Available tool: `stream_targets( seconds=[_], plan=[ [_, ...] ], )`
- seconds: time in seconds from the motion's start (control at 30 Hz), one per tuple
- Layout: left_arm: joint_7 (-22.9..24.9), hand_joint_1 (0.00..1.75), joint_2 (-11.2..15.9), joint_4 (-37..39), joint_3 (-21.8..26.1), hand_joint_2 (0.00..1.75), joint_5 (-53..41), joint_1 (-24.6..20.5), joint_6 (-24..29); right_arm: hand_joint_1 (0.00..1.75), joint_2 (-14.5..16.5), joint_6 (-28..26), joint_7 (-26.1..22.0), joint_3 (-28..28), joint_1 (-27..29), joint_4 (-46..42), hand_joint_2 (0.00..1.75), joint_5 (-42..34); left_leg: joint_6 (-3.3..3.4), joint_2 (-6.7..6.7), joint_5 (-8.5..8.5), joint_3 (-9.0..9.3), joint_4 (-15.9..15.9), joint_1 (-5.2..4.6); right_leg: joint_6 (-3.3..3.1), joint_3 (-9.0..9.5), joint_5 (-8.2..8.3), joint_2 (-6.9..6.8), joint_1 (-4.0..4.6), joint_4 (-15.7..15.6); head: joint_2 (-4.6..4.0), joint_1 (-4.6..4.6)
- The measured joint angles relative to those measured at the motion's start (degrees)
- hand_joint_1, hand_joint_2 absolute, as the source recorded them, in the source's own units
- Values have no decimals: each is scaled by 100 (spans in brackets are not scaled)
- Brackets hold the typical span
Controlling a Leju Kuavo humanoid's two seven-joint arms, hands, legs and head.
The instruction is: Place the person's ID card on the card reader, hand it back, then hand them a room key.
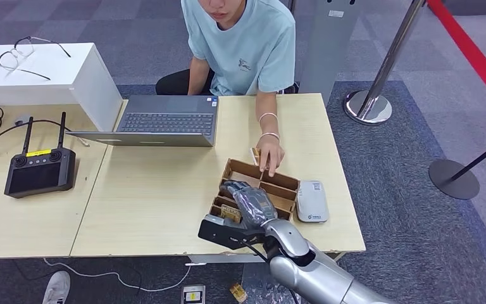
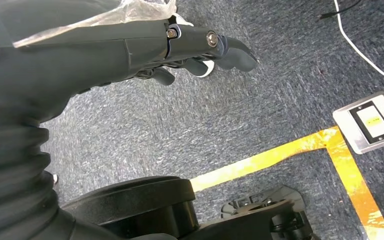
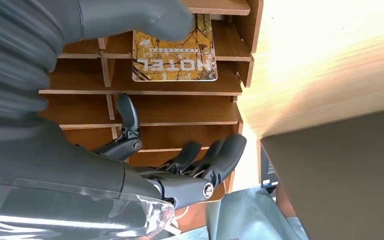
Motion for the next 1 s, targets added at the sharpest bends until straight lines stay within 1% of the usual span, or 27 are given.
stream_targets(
  seconds=[0.17,0.27,0.33,0.4,0.6,0.7,0.87,1.0],
  plan=[
    [8,0,0,0,-10,175,10,0,0,67,13,-3,3,8,-2,2,175,69,0,0,0,0,0,0,0,0,0,0,0,0,0,0],
    [7,0,0,0,-17,175,16,0,0,79,21,-32,32,18,-2,-1,175,196,0,0,0,-1,0,0,0,-1,0,0,0,0,0,0],
    [7,0,0,0,-21,175,19,0,0,87,23,-41,107,32,-1,-10,175,352,0,0,0,-2,0,0,0,-2,0,0,0,0,-1,0],
    [7,0,0,0,-23,175,26,0,1,91,20,-31,207,46,-1,-33,175,569,0,0,0,-3,0,0,0,-3,0,0,0,0,-1,0],
    [7,0,0,0,-28,175,51,2,2,96,-32,180,503,46,-3,-229,175,1258,0,0,0,-3,0,0,0,-4,0,0,0,0,0,0],
    [5,0,0,0,-30,175,52,2,2,96,-74,362,626,48,-3,-346,175,1589,0,0,0,-3,0,0,0,-4,0,0,0,0,0,0],
    [-5,0,0,0,-32,175,53,2,2,89,-139,531,720,49,-3,-517,175,1947,0,0,0,-5,0,0,0,-5,0,0,0,0,0,0],
    [-11,0,0,0,-32,175,61,2,2,79,-184,592,726,46,-2,-700,175,2139,0,0,0,-5,0,0,0,-6,0,0,0,0,0,0]
  ],
)
